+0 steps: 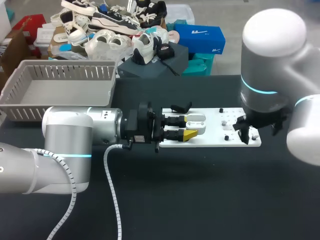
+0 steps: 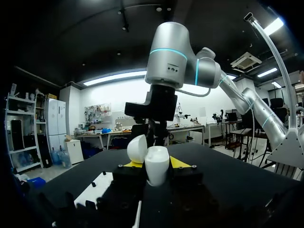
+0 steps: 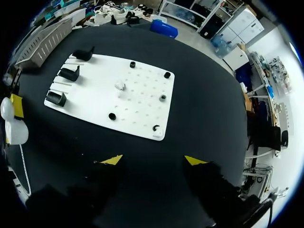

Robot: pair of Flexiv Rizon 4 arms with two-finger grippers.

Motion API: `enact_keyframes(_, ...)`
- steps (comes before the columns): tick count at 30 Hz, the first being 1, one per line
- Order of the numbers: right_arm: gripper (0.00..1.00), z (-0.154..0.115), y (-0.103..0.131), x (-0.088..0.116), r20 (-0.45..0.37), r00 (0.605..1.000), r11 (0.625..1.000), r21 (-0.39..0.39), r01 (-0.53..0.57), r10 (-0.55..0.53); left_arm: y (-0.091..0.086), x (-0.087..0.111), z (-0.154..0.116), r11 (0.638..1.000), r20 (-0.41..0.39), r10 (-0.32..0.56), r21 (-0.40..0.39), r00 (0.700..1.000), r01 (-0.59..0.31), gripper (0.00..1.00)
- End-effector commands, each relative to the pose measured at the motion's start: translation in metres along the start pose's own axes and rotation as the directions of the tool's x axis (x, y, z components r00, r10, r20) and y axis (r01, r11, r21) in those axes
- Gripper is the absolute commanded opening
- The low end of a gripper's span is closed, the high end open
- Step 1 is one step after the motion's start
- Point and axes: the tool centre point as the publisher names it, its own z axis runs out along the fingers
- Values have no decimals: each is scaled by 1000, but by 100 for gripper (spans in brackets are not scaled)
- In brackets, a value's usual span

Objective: Pick up each earbud case from the left stands, insert the matching earbuds, close the lid, and place the case in the box.

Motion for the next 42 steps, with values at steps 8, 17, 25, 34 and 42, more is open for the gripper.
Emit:
enact_keyframes(8,47,17,2,-11,1,1000,1000,28,11,-11,0,1,0,1000,2,2,0,1000,-2,0)
enact_keyframes(17,43,32,-4,-14,-5,1000,999,31,13,-13,0,1,0,1000,2,2,0,1000,-2,0)
enact_keyframes(25,42,39,-4,-20,-2,1000,999,27,24,-24,0,1,0,1000,2,2,0,1000,-2,0)
enact_keyframes(34,34,43,-7,-22,-6,1000,999,22,26,-26,0,1,0,1000,2,2,0,1000,-2,0)
enact_keyframes(42,36,47,-7,-24,-11,999,999,16,32,-31,0,1,0,1000,2,2,0,1000,-2,0)
